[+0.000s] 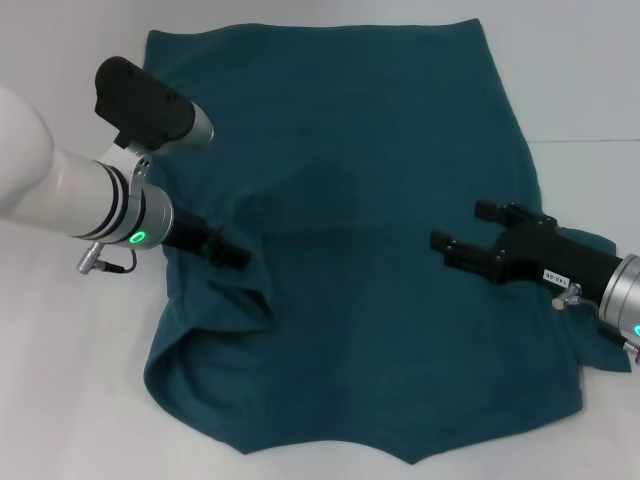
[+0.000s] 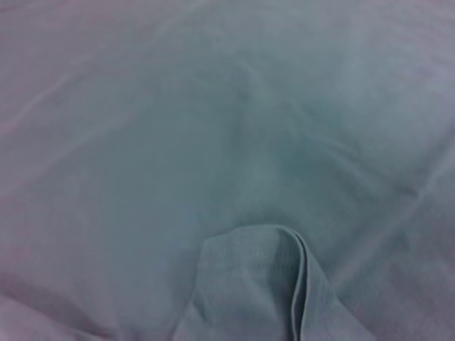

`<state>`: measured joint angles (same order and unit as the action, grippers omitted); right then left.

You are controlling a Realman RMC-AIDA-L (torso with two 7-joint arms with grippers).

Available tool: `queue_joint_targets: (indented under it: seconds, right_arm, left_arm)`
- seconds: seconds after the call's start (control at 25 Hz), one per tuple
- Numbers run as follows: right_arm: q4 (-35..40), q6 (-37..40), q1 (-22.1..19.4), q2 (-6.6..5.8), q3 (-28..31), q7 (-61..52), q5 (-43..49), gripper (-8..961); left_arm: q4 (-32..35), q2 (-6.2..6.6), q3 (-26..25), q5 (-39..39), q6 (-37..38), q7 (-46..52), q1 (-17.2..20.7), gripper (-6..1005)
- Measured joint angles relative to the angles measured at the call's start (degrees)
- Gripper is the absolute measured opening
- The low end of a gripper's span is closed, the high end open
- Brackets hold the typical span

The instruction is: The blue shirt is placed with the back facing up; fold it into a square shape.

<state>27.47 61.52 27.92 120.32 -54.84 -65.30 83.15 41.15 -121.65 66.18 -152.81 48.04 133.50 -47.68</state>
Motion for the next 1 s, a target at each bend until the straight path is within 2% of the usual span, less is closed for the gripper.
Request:
queue_joint_targets:
  seconds: [0.24, 0.44, 0.68, 0.92, 1.0]
  right_arm:
    - [0.0, 0.1, 0.03, 0.0, 0.0, 0.0, 0.0, 942]
    - [-0.06, 0.07, 0.03, 0.0, -0.19, 0.0, -0.01, 942]
    - [-0.06, 0.01, -0.18, 0.0, -0.26, 0.0, -0.01, 941]
    - [-0.1, -0.04, -0.54, 0.0, -0.27, 0.0, -0.16, 941]
    - [-0.11, -0.09, -0.57, 0.0, -0.27, 0.0, -0.18, 941]
  left_arm:
    - [-1.18, -0.24, 0.0, 0.34, -0.06, -1.09, 0.1, 818]
    - [-1.98, -1.27, 0.03, 0.41, -0.06, -3.05, -0.07, 816]
    - [-1.33, -1.93, 0.0, 0.46, -0.05, -3.39, -0.09, 807]
    - [0.26, -2.28, -0.06, 1.89, -0.04, -3.41, 0.18, 605]
    - [1.07, -2.28, -0.09, 2.37, -0.01, -3.56, 0.44, 508]
